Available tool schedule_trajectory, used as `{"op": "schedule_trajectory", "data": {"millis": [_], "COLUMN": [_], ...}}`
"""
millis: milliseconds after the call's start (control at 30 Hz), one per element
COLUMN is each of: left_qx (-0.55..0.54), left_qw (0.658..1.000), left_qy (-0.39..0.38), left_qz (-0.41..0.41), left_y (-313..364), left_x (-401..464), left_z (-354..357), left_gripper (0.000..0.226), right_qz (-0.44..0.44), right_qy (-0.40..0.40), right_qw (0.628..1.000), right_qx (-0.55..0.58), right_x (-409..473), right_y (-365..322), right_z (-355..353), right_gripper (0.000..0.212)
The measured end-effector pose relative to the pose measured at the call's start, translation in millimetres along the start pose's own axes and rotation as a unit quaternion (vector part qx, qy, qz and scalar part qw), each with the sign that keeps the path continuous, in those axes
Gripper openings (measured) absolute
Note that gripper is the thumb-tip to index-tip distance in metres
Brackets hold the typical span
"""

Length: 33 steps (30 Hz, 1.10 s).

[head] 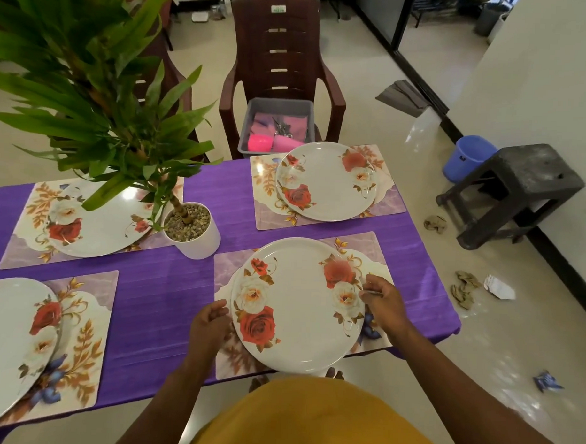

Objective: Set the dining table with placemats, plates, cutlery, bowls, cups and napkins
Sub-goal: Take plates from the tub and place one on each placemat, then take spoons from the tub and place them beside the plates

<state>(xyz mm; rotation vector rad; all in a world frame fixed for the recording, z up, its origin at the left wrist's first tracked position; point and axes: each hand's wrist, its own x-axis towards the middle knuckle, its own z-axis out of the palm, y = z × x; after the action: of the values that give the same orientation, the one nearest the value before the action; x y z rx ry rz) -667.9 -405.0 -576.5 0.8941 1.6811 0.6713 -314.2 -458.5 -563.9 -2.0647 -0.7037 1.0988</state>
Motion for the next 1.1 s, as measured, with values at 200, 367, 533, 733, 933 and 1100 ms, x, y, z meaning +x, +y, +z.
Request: {"op": "schedule_trajectory", "data": {"millis": [200,367,533,733,933,1100], "left_qx": [0.066,0.099,0.112,0.094,0.071,0.077], "left_qw": [0.990,0.973,0.960,0.951,0.960,0.953], "left_qy": [0.015,-0.094,-0.152,-0.194,-0.180,-0.212], "left_qz": [0.125,0.187,0.208,0.222,0.202,0.205], "left_y": [19.9,47.5,77.6,102.2,120.9,142.2], "left_x": [-13.7,-27.0,-56.9,-84.3,-117.4,-140.9], "left_z": [-3.9,16.8,77.2,187.7,325.5,422.6], "left_gripper": [0.031,0.022,0.028,0.024,0.023,0.026], "right_qz": [-0.019,-0.038,-0.079,-0.104,-0.098,-0.082], "right_qy": [0.050,0.068,0.059,0.032,-0.004,-0.034], "right_qw": [0.999,0.996,0.993,0.986,0.988,0.992], "right_qx": [0.000,0.039,0.063,0.130,0.120,0.094], "right_x": [-15.3,-31.1,-27.8,22.2,77.1,101.6], "right_y": [-0.6,-4.3,-3.2,12.4,34.0,54.7], "right_z": [-9.9,-21.5,-53.6,-133.3,-254.7,-348.9], "right_gripper": [0.037,0.030,0.022,0.020,0.019,0.017]}}
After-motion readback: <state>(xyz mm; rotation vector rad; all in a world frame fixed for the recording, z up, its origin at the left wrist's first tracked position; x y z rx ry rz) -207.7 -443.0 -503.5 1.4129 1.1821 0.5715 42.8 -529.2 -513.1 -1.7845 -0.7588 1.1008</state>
